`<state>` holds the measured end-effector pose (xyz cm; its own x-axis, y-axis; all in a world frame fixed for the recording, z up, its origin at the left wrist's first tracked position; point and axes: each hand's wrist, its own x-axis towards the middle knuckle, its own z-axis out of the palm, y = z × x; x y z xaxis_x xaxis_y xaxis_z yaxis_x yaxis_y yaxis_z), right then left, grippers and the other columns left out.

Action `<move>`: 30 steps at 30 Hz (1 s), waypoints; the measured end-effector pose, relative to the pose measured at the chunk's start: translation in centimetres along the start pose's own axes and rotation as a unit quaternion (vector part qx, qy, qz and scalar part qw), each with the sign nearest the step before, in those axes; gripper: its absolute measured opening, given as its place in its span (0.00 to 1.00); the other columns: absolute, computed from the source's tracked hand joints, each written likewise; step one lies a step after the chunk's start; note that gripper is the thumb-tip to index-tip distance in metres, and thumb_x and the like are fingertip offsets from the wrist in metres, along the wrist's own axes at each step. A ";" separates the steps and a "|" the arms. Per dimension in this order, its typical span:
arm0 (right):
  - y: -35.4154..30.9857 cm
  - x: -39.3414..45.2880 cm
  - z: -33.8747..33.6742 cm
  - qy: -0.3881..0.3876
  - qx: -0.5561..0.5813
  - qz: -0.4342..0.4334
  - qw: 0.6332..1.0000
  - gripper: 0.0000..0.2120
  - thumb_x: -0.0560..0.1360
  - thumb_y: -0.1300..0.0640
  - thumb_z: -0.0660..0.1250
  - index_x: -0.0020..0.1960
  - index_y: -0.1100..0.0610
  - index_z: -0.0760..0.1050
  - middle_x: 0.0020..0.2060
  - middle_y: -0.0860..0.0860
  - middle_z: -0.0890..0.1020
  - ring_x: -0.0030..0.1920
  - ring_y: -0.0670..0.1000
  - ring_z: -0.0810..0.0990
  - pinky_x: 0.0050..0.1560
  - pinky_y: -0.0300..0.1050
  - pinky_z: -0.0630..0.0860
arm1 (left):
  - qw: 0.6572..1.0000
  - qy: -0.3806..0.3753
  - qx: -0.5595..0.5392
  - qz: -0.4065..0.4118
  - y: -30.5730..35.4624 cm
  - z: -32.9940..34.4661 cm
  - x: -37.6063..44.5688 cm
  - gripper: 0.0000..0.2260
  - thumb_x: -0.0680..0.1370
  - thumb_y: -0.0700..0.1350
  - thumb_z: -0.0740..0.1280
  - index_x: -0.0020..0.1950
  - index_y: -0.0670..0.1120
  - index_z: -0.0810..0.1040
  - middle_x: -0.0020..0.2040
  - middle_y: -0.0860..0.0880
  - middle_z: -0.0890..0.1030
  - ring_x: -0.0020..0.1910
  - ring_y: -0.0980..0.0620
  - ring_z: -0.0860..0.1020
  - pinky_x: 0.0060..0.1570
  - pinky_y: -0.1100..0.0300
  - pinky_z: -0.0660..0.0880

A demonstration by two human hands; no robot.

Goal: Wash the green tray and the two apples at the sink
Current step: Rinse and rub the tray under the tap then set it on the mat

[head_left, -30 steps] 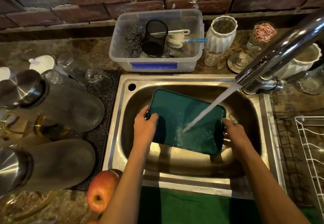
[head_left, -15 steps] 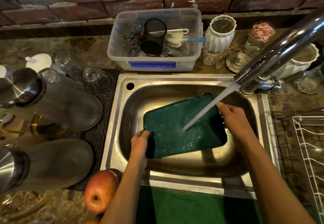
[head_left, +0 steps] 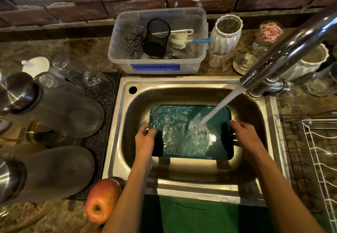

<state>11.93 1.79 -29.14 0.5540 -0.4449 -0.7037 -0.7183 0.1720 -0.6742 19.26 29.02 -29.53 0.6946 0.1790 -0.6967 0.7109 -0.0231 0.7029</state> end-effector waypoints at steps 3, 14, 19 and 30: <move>2.0 0.5 0.0 -0.010 0.050 0.061 0.997 0.16 0.81 0.52 0.61 0.60 0.63 0.75 0.55 0.61 0.79 0.56 0.61 0.79 0.49 0.54 0.77 | 0.998 -0.016 0.022 0.050 0.4 0.4 0.3 0.14 0.79 0.39 0.66 0.63 0.49 0.78 0.52 0.50 0.82 0.47 0.56 0.80 0.46 0.62 0.76; 3.9 1.9 0.9 0.014 0.068 0.081 0.994 0.15 0.80 0.54 0.62 0.56 0.65 0.78 0.48 0.63 0.81 0.44 0.59 0.80 0.44 0.51 0.76 | 1.000 -0.010 0.019 -0.013 -1.9 0.7 2.3 0.12 0.78 0.38 0.66 0.61 0.47 0.76 0.47 0.44 0.82 0.44 0.44 0.80 0.46 0.49 0.78; 4.1 2.7 1.6 0.012 0.064 0.092 0.994 0.10 0.80 0.56 0.62 0.52 0.61 0.79 0.42 0.59 0.82 0.37 0.53 0.80 0.36 0.44 0.75 | 0.997 0.000 0.066 -0.044 -3.5 0.4 3.8 0.13 0.78 0.39 0.66 0.61 0.50 0.74 0.46 0.46 0.79 0.43 0.45 0.79 0.45 0.48 0.80; 4.5 4.3 2.9 0.027 0.074 0.096 0.992 0.07 0.80 0.60 0.62 0.48 0.62 0.77 0.36 0.57 0.79 0.33 0.54 0.77 0.25 0.40 0.73 | 0.987 -0.025 0.155 -0.019 -4.0 1.2 6.7 0.10 0.77 0.37 0.66 0.52 0.52 0.77 0.45 0.46 0.82 0.40 0.50 0.80 0.29 0.63 0.75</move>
<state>12.33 3.21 -35.90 0.3869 -0.4374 -0.8118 -0.7369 0.3826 -0.5574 21.22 29.15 -37.15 0.6652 0.1371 -0.7340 0.7313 -0.3183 0.6033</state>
